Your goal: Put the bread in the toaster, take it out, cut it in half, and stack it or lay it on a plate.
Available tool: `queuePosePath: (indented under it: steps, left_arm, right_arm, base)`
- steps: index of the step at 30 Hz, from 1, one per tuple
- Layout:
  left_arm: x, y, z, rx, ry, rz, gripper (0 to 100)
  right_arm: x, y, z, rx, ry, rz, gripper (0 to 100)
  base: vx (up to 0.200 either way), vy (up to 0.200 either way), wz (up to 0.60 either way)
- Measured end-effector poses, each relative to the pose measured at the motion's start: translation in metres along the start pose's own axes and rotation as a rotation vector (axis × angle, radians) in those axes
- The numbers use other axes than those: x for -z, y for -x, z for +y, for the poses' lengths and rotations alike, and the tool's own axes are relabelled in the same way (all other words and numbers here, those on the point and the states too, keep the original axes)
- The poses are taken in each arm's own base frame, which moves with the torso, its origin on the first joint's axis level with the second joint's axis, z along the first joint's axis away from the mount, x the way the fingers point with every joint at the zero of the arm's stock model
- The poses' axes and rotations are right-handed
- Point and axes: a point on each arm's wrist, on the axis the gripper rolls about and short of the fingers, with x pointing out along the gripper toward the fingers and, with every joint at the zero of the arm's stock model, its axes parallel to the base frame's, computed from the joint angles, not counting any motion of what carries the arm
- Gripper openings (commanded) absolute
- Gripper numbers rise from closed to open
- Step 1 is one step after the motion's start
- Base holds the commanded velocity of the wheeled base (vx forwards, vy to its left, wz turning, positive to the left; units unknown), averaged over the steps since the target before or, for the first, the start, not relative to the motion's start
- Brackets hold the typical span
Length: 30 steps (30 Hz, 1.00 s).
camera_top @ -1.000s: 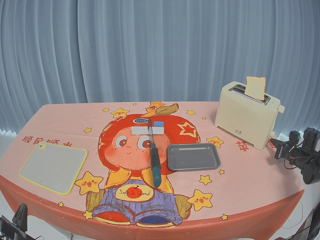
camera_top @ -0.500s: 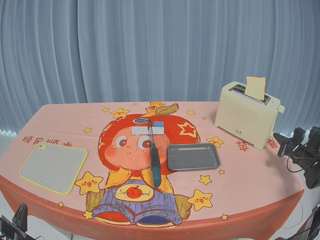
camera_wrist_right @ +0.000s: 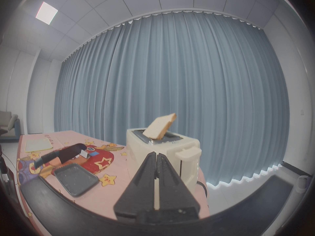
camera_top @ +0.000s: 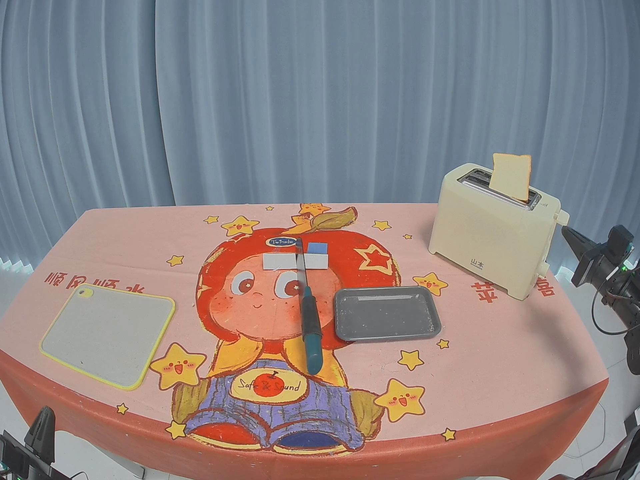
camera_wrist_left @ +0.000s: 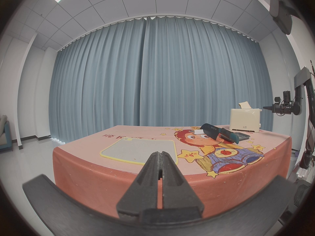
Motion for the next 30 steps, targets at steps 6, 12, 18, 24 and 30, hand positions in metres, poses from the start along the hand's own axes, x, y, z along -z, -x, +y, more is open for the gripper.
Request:
queuePosePath:
  steps: [6,12,18,24,30]
  left_arm:
    - [0.000,0.000,0.000,0.000,0.000,0.000,0]
    - [0.000,0.000,0.000,0.000,0.000,0.000,0]
    - [0.000,0.000,0.000,0.000,0.000,0.000,0]
    - [0.000,0.000,0.000,0.000,0.000,0.000,0]
    - [0.000,0.000,0.000,0.000,0.000,0.000,0]
  right_arm:
    - [-0.014,0.001,0.002,-0.002,-0.008,-0.056,0]
    - [-0.017,0.002,0.002,0.014,-0.015,-0.042,100]
    - [-0.023,0.007,0.006,0.005,-0.049,-0.033,100]
    - [-0.042,0.004,0.012,0.021,-0.108,-0.106,100]
    - [-0.050,0.004,0.017,0.004,-0.138,-0.140,100]
  base:
    - [0.000,0.000,0.00]
    - [0.000,0.000,0.00]
    - [0.000,0.000,0.00]
    - [0.000,0.000,0.00]
    - [0.000,0.000,0.00]
